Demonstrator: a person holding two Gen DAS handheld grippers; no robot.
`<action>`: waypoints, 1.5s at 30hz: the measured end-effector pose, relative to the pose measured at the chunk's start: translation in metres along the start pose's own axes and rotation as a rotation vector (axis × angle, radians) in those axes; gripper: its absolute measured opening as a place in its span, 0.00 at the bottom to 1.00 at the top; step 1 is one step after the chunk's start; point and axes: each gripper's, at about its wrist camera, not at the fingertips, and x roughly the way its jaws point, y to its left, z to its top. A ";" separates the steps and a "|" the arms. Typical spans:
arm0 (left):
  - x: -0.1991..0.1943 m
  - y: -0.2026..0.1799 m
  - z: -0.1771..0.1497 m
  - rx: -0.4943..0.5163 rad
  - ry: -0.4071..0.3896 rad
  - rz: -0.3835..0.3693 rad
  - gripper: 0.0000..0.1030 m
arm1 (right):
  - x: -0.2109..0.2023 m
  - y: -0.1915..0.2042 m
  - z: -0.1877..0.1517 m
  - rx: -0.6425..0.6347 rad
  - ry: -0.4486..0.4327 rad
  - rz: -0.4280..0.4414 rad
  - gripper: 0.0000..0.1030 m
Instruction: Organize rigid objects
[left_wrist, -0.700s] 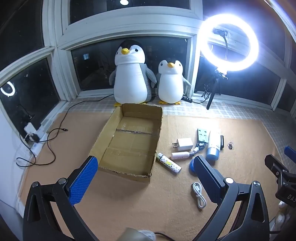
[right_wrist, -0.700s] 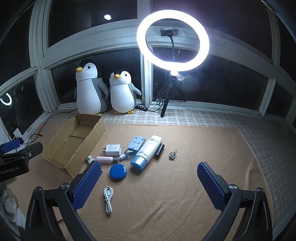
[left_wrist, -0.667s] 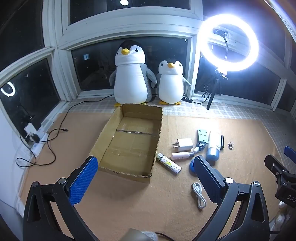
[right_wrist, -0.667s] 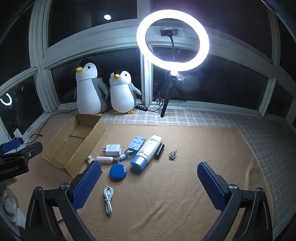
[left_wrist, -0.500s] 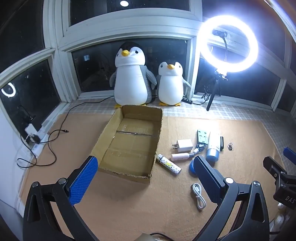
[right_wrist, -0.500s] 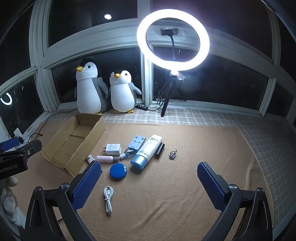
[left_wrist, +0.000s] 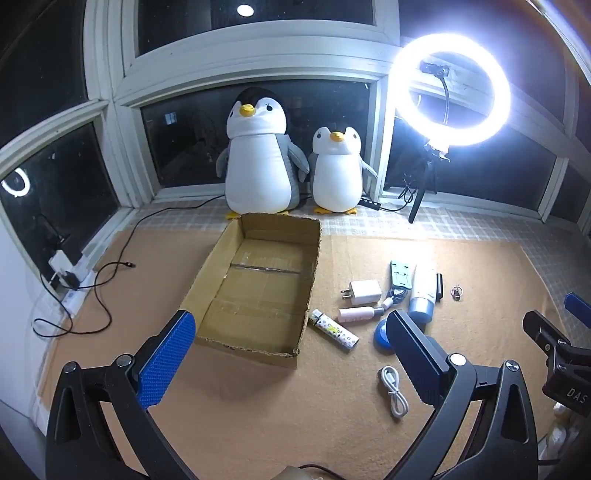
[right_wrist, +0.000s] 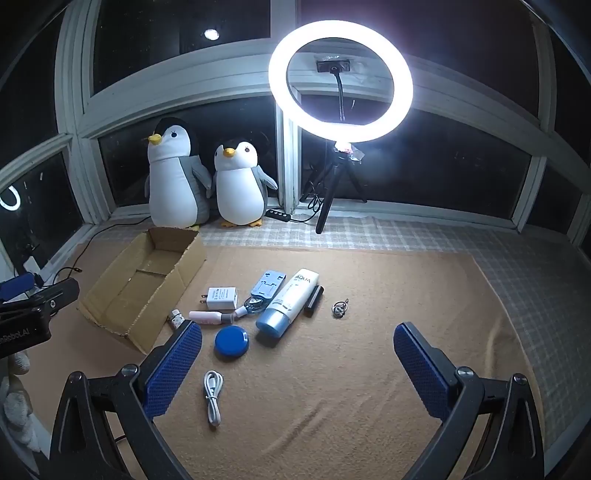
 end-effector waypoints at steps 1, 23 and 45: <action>0.000 0.000 -0.001 0.000 0.000 -0.001 1.00 | 0.000 0.000 0.000 0.001 0.000 0.000 1.00; 0.001 0.001 -0.002 -0.003 -0.009 -0.001 1.00 | 0.002 -0.001 -0.001 -0.011 0.009 0.002 1.00; -0.001 0.001 0.000 0.005 -0.017 -0.003 1.00 | 0.004 0.000 -0.002 -0.011 0.013 -0.003 1.00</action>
